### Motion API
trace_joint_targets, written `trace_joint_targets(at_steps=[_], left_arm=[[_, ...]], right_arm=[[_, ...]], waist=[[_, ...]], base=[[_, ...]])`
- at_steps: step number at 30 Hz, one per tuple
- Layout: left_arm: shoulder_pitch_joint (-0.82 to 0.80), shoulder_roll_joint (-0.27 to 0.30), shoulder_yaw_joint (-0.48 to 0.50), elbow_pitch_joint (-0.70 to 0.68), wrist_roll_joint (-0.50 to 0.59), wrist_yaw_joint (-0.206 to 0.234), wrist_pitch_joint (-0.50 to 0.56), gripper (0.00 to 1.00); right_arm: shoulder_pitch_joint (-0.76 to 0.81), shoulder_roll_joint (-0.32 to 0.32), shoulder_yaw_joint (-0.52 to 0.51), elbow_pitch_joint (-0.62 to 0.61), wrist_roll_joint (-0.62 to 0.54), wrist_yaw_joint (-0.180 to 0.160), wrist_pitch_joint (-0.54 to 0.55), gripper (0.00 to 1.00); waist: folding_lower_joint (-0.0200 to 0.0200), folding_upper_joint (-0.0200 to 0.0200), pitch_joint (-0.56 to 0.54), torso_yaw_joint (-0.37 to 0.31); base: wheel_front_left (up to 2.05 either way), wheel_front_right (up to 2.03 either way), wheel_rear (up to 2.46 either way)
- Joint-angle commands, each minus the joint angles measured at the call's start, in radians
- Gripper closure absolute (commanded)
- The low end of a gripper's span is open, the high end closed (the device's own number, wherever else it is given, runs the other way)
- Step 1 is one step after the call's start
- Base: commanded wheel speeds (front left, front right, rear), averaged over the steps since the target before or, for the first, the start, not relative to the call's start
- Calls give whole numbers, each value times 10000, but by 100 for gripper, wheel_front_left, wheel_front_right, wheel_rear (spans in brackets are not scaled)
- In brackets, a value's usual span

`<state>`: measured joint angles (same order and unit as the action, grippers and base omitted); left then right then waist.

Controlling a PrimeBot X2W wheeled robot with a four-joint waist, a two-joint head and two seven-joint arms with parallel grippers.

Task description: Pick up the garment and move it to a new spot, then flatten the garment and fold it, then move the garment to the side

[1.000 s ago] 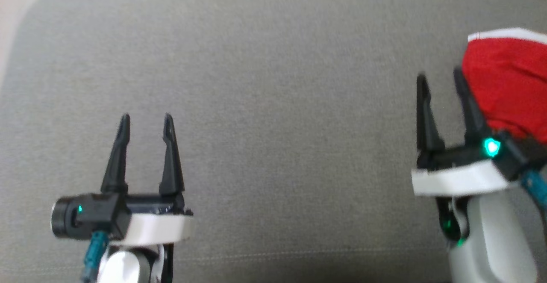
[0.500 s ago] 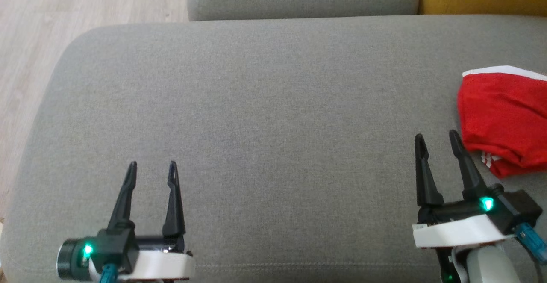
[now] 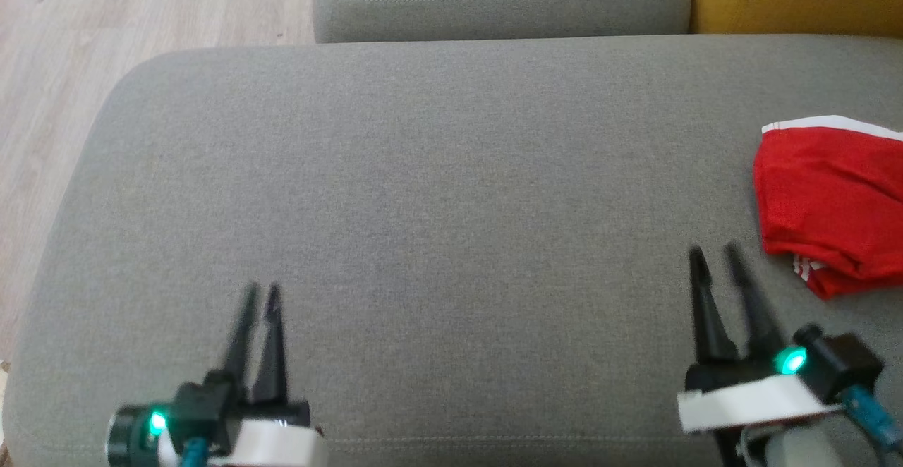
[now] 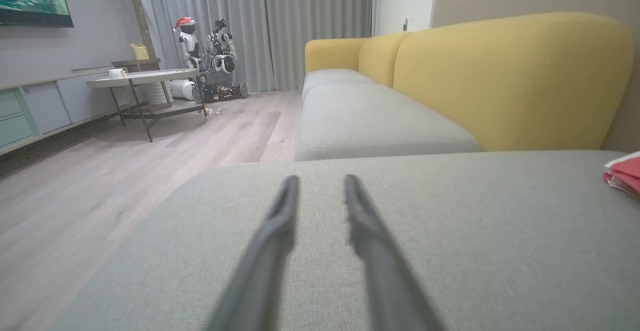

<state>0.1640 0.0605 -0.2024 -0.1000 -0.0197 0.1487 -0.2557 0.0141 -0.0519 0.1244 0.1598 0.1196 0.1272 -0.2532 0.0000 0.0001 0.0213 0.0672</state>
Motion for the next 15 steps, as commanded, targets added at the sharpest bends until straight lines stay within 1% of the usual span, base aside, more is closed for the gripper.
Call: trace_joint_targets(at_steps=[1,4,15], left_arm=[[11,-2,-20,104,-2,2,2,100],[185,-10,-102,616,-26,8,5,100],[-53,74,89,822,-1654,-234,253,100]], right_arm=[[42,0,2,95,2,0,0,100],[320,0,19,631,18,0,17,100],[189,-99,-75,628,1560,3,256,100]], waist=[[0,-1,0,-1],[0,-1,0,-3],[0,-1,-16,-68]], base=[[0,0,0],[0,0,0],[0,0,0]])
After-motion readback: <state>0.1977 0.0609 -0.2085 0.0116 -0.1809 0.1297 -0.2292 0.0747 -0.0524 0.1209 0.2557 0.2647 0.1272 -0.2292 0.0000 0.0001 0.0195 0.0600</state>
